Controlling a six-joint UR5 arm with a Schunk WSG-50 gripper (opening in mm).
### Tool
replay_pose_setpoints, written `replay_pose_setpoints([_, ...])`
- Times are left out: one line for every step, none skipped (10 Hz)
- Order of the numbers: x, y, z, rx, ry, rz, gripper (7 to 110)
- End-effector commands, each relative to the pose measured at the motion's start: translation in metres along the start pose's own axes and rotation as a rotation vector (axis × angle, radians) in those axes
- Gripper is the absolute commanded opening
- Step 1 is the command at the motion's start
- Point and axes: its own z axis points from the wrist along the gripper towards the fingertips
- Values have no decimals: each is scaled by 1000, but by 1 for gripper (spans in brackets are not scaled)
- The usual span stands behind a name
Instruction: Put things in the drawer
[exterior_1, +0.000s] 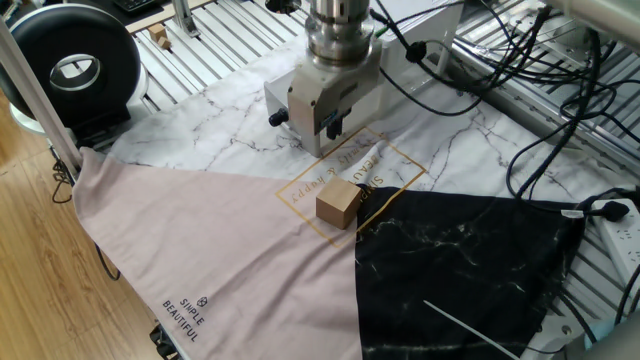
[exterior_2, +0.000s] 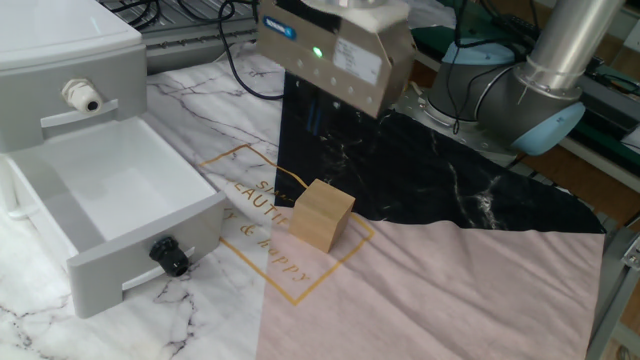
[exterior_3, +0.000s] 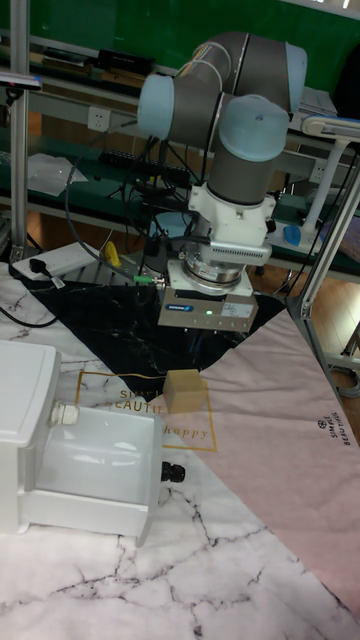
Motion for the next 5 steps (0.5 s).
replay_pose_setpoints([2, 0, 7, 28, -17, -7, 7])
replay_pose_setpoints([-11, -2, 6, 33, -67, -29, 7])
replay_pose_setpoints([-10, 2, 6, 22, -63, -80, 7])
replay_pose_setpoints([-5, 12, 6, -18, -44, -155, 7])
replay_pose_setpoints([-2, 21, 6, -56, -37, -206, 7])
